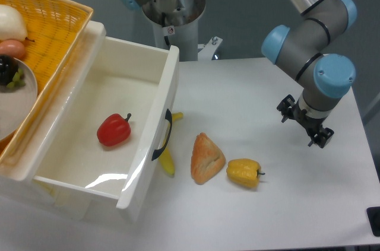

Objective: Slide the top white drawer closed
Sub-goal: 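Move the gripper toward the open white drawer's front panel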

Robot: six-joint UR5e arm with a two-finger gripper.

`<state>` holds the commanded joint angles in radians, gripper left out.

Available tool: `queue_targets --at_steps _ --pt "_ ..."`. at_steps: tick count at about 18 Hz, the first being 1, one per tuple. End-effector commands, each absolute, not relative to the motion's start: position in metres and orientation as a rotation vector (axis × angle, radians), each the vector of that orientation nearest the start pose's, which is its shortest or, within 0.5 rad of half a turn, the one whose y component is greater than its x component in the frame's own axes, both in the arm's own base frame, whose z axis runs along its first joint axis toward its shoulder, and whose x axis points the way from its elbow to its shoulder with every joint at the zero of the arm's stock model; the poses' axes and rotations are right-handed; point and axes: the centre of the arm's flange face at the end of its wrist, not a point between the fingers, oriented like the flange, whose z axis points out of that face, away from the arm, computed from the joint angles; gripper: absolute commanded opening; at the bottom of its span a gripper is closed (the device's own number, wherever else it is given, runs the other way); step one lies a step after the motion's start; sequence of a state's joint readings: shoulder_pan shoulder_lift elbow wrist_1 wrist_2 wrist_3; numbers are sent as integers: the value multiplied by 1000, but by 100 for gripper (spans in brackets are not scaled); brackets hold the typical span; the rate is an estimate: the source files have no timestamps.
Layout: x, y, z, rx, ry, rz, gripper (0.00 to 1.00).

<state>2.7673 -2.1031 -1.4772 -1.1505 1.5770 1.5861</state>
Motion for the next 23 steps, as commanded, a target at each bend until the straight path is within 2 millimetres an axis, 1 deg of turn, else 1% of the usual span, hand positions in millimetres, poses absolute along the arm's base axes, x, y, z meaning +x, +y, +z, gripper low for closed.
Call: queue_targets --at_steps 1,4,6,8,11,13,15,16,18,20,23 --pt "-575 364 259 -3091 603 -30 100" --pt "-574 362 259 -3091 598 -35 100" --pt "-570 365 255 -3079 590 -51 100" --pt "-570 370 257 -3050 558 -32 100" --pt "-570 375 262 -3020 411 -25 100" --pt "-567 380 265 -3024 353 -18 100" --pt "-561 382 286 -2997 286 11 100" --pt "-559 383 287 -2962 254 -10 100" --pt "-558 377 283 -2904 208 -56 100" --pt "-550 382 291 -2877 131 -75 100" --pt "-538 382 325 -2861 -20 -45 100"
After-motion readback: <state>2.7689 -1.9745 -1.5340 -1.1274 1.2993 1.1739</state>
